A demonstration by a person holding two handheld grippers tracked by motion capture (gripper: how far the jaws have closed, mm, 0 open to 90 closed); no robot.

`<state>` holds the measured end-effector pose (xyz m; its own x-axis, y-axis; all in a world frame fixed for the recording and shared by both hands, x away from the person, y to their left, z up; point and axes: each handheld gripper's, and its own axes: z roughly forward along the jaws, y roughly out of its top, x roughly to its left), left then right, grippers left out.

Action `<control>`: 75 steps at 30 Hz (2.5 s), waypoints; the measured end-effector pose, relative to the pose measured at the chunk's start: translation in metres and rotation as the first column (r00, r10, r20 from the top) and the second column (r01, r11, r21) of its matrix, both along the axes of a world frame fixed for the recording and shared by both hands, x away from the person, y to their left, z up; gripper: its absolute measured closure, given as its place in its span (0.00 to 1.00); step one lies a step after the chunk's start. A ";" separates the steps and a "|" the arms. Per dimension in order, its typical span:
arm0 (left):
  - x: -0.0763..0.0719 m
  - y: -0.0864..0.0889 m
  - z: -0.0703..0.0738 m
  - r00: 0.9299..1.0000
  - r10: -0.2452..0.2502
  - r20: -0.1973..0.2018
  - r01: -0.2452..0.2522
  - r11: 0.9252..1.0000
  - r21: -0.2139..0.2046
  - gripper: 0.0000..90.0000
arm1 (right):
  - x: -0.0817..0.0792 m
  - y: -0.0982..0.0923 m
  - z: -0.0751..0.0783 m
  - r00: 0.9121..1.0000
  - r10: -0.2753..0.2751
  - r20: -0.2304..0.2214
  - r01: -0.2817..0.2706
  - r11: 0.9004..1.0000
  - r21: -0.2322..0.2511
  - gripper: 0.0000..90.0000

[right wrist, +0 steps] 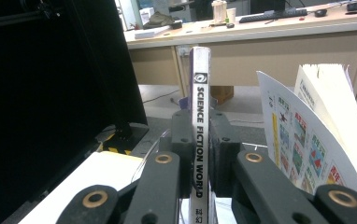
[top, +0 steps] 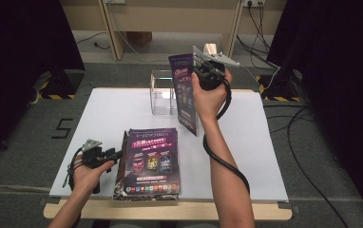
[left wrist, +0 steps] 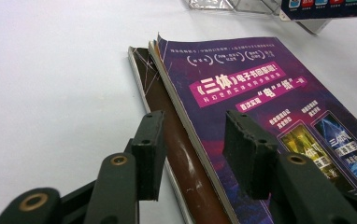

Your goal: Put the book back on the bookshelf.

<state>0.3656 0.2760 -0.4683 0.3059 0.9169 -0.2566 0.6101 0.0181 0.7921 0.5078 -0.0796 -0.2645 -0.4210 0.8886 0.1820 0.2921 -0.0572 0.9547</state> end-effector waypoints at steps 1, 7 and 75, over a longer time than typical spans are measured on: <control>0.000 0.000 0.000 1.000 0.001 -0.001 -0.001 1.000 -0.001 0.64 | 0.000 0.000 0.000 1.000 0.000 0.000 0.000 1.000 0.000 0.92; 0.000 0.000 0.000 1.000 0.000 -0.003 0.000 1.000 -0.002 0.64 | 0.006 0.001 0.001 1.000 -0.011 0.007 0.011 1.000 0.004 0.92; 0.000 -0.001 -0.004 1.000 -0.004 -0.016 0.004 1.000 -0.011 0.64 | 0.012 0.018 -0.025 0.996 -0.039 0.076 0.046 0.994 -0.096 0.92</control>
<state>0.3656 0.2748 -0.4728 0.3051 0.9127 -0.2717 0.6231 0.0245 0.7818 0.5196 -0.0613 -0.2900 -0.3913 0.9181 0.0631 0.2198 0.0266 0.9752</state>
